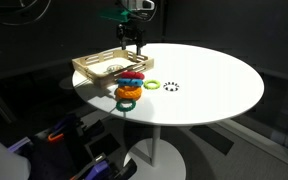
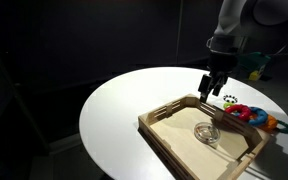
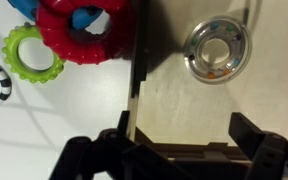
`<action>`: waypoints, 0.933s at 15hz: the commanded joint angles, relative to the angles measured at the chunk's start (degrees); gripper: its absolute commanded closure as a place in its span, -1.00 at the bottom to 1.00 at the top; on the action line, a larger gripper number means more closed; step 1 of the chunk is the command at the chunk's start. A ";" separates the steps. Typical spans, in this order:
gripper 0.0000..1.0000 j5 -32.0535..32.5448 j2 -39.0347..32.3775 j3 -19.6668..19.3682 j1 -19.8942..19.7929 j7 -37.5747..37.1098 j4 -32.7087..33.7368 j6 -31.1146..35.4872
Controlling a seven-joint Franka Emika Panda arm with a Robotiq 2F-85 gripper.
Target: Pick up the clear ring and put it in the wooden tray
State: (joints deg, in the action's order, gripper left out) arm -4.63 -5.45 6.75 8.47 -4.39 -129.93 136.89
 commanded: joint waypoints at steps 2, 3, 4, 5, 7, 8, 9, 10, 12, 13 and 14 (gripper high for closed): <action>-1.00 6.17 4.90 -1.26 -1.03 -3.33 -0.83 -1.52; -1.00 7.51 5.74 -1.46 -1.27 -4.15 -0.72 -2.43; -1.00 8.69 6.75 -1.63 -1.58 -4.75 -0.47 -4.10; -1.00 9.29 7.56 -1.71 -1.87 -5.05 -0.22 -5.73; -1.00 9.53 9.29 -1.88 -2.50 -5.08 0.56 -9.95; -1.00 8.92 10.04 -1.95 -2.80 -4.30 1.09 -12.71; -1.00 8.05 10.72 -1.98 -3.04 -3.40 1.52 -15.13; -1.00 7.20 11.34 -2.06 -3.25 -2.60 2.06 -17.48; -1.00 6.21 12.50 -2.27 -3.55 -1.90 3.45 -22.22; -1.00 5.87 13.03 -2.36 -3.65 -1.76 4.17 -24.51; -1.00 5.67 13.55 -2.40 -3.75 -1.95 4.80 -26.38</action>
State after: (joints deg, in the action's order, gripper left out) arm 2.64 6.51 4.66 5.30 -7.60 -127.53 116.38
